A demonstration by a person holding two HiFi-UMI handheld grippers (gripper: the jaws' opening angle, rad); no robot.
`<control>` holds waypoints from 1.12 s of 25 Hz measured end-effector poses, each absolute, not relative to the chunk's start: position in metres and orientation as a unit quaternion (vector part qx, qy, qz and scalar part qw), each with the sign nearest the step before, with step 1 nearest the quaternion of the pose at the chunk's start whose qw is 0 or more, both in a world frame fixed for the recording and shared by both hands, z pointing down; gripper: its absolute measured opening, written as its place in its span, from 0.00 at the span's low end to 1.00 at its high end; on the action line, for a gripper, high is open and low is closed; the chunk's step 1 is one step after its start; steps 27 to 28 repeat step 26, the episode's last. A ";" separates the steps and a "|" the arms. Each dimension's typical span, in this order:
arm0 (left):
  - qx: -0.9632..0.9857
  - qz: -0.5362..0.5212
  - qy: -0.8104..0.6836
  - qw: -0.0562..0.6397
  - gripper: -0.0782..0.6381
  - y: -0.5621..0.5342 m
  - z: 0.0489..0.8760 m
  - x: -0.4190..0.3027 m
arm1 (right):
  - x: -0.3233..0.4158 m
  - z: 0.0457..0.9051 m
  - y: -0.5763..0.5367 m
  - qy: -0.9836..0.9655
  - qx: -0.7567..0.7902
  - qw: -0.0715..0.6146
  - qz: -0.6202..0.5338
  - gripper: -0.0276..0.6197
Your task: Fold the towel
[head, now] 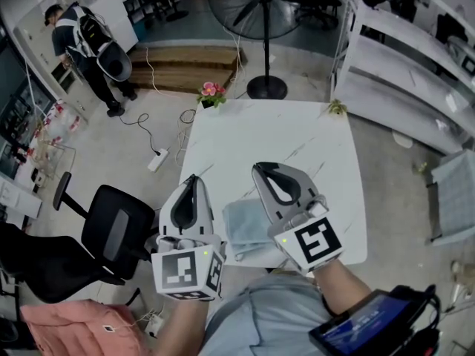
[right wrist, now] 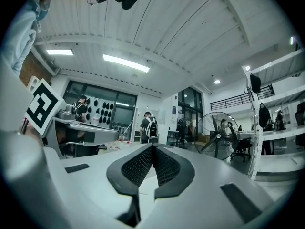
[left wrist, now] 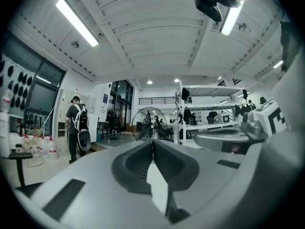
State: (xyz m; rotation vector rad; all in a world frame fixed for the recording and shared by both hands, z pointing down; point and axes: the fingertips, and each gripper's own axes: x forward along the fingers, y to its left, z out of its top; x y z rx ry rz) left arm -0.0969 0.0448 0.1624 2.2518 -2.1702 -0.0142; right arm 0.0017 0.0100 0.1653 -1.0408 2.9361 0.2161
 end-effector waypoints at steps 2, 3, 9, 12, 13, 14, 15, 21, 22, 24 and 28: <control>0.721 -0.004 -0.693 0.006 0.12 0.045 0.163 -0.096 | 0.003 0.165 0.010 0.938 -0.338 0.014 0.072 0.06; 0.721 -0.003 -0.693 0.003 0.12 0.046 0.164 -0.096 | 0.003 0.164 0.010 0.937 -0.342 0.016 0.070 0.06; 0.719 0.006 -0.695 0.001 0.12 0.046 0.163 -0.096 | 0.004 0.163 0.008 0.937 -0.343 0.019 0.066 0.06; 0.720 0.007 -0.694 0.001 0.12 0.045 0.165 -0.097 | 0.002 0.165 0.009 0.938 -0.340 0.017 0.068 0.06; 0.720 0.008 -0.694 0.001 0.12 0.045 0.166 -0.097 | 0.001 0.166 0.009 0.938 -0.339 0.017 0.069 0.06; 0.720 0.009 -0.694 0.002 0.12 0.044 0.167 -0.097 | 0.000 0.166 0.009 0.939 -0.337 0.017 0.070 0.06; 0.721 0.010 -0.693 0.002 0.12 0.043 0.167 -0.096 | 0.000 0.167 0.009 0.939 -0.336 0.017 0.069 0.06; 0.723 0.014 -0.691 0.001 0.12 0.040 0.166 -0.091 | 0.000 0.166 0.008 0.941 -0.333 0.015 0.066 0.06; 0.723 0.014 -0.691 0.001 0.12 0.040 0.167 -0.091 | 0.000 0.166 0.008 0.941 -0.333 0.015 0.066 0.06; 0.722 0.015 -0.691 0.002 0.12 0.039 0.168 -0.091 | 0.000 0.166 0.007 0.941 -0.332 0.016 0.066 0.06; 0.722 0.015 -0.692 0.002 0.12 0.039 0.169 -0.092 | 0.000 0.167 0.007 0.941 -0.333 0.016 0.064 0.06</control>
